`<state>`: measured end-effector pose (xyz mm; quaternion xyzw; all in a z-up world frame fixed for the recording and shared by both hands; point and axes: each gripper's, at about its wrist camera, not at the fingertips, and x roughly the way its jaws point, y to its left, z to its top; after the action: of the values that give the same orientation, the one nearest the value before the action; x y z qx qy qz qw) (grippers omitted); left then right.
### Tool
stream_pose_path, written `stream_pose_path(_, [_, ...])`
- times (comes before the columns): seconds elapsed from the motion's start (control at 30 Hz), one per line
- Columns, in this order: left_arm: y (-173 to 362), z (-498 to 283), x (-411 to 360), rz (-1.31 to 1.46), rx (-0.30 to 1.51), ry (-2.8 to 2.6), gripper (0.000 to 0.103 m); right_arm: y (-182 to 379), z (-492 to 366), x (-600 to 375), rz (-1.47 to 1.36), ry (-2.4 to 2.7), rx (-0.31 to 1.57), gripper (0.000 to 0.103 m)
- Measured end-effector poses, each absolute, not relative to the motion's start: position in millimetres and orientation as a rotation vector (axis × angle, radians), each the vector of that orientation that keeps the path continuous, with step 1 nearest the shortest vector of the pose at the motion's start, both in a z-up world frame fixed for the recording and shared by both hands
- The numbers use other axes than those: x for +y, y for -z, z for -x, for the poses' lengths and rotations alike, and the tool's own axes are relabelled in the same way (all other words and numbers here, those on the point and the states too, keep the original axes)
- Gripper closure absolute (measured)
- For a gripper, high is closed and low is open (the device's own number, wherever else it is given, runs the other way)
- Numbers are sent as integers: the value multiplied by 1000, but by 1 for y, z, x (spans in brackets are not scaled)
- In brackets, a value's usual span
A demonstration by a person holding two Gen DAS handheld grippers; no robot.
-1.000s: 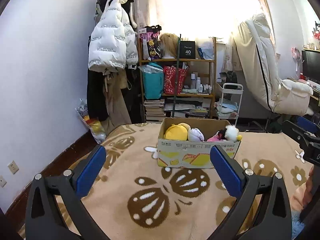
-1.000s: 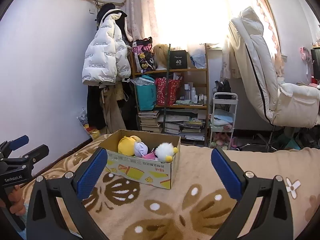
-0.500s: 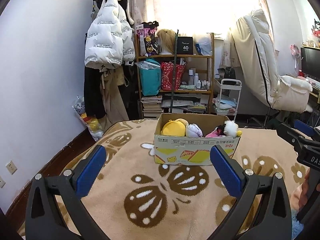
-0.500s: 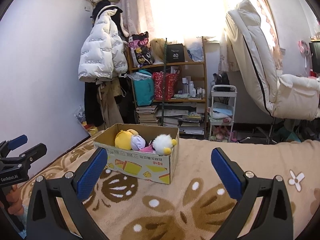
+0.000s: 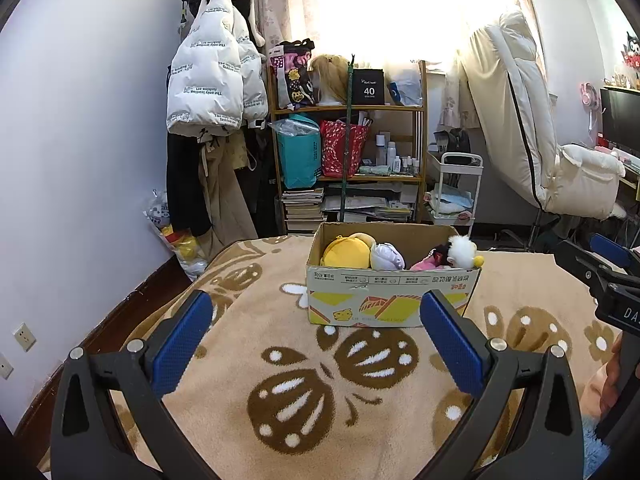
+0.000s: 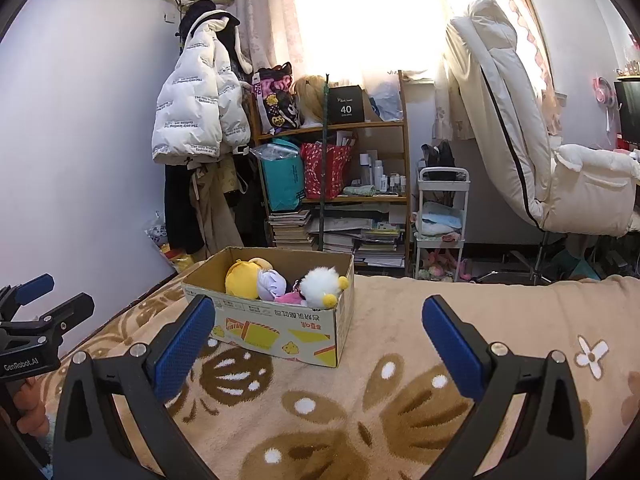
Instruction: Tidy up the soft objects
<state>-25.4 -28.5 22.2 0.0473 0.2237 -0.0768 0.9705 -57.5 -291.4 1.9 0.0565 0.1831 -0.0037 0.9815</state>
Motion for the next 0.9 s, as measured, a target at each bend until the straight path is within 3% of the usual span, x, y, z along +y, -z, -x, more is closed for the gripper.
stream_pose_path(0.9, [-20, 23, -30, -99, 472, 146, 1, 0, 58, -290, -119, 7, 378, 0])
